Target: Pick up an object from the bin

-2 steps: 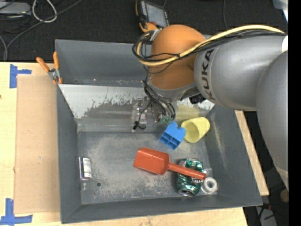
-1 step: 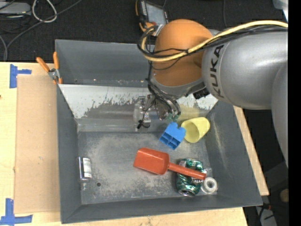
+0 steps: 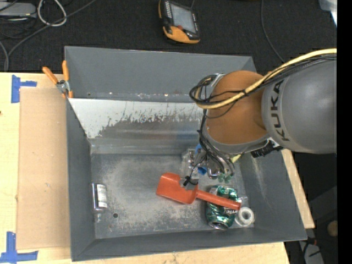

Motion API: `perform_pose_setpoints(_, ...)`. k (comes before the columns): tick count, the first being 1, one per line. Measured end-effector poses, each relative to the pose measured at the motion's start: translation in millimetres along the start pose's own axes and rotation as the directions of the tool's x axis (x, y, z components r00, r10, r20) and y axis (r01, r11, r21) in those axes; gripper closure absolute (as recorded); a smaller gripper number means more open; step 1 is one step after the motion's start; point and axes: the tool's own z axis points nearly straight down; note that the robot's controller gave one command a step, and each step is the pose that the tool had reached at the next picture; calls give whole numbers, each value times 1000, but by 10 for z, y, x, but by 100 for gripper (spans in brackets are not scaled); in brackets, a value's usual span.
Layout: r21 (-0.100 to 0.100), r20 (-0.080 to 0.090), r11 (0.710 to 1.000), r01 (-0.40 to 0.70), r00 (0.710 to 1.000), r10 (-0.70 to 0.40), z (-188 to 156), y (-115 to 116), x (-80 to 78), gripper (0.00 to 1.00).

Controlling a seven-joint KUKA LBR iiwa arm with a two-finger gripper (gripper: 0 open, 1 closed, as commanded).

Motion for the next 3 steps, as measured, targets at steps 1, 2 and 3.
perform_pose_setpoints(1,-8,24,999,54,998,-54,-161,152,17,100)
perform_pose_setpoints(2,-1,4,1000,23,1000,-23,396,-581,157,0)
perform_pose_setpoints(3,-3,6,1000,24,1000,-24,389,-569,148,0)
